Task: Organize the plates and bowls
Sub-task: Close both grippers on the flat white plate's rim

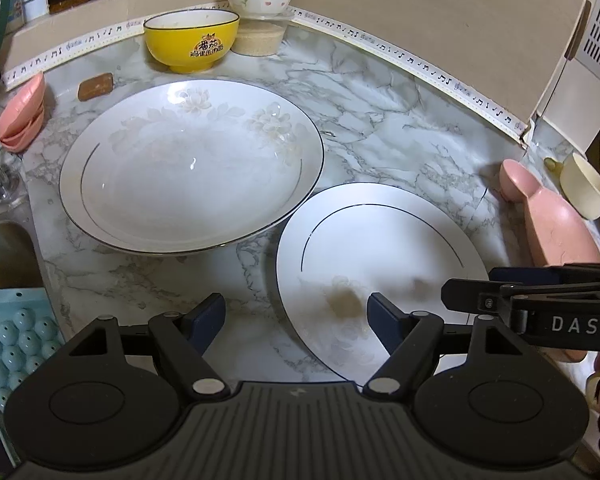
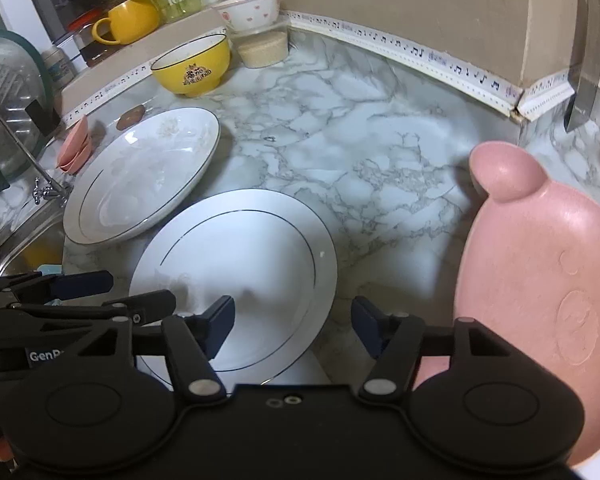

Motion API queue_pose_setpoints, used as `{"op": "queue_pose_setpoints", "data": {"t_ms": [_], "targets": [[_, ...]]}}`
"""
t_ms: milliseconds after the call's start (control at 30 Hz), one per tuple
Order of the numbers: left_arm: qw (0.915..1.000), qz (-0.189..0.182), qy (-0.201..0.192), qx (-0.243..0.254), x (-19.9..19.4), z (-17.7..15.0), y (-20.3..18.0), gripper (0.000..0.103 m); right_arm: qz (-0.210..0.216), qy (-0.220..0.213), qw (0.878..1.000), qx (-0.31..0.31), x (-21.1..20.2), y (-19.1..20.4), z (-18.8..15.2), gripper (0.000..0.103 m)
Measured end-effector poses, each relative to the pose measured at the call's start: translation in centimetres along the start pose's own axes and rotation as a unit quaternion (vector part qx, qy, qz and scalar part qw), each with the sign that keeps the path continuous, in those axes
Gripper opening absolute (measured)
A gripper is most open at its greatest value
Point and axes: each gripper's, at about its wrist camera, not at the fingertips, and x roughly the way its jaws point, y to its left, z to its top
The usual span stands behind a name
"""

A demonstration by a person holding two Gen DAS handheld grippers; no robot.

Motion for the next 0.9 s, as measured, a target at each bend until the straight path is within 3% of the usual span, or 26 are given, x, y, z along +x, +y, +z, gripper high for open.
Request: {"op": "queue_pose_setpoints", "data": {"t_ms": [167,300,433,567,633,900], "targets": [[0.9999,-0.002,0.008,-0.013,0.4,0.2,0.2,0.076,0.008,0.008,1.000,0.016,0.4,-0.3,0.2,0.051],[0.9996,-0.007,0.008,-0.025,0.4,0.3,0.4,0.061,0.013,0.012,1.000,0.026,0.6,-0.6,0.2,0.047],[0.9991,-0.021,0.016,-0.034,0.3,0.5,0.4,0.036,0.016,0.009,0.999,0.035,0.6,-0.8,0.3,0.044],[0.9979,-0.032,0.019,-0.053,0.4,0.5,0.6,0.030,0.014,0.008,0.999,0.044,0.6,-1.2,0.4,0.036],[0.9973,-0.031,0.020,-0.064,0.4,0.6,1.0,0.022,0.012,0.008,0.999,0.049,0.5,-1.4,0.3,0.031],[0.9939,-0.052,0.023,-0.094,0.5,0.5,2.4,0.013,0.013,0.006,0.998,0.066,0.4,-2.4,0.3,0.014]]}}
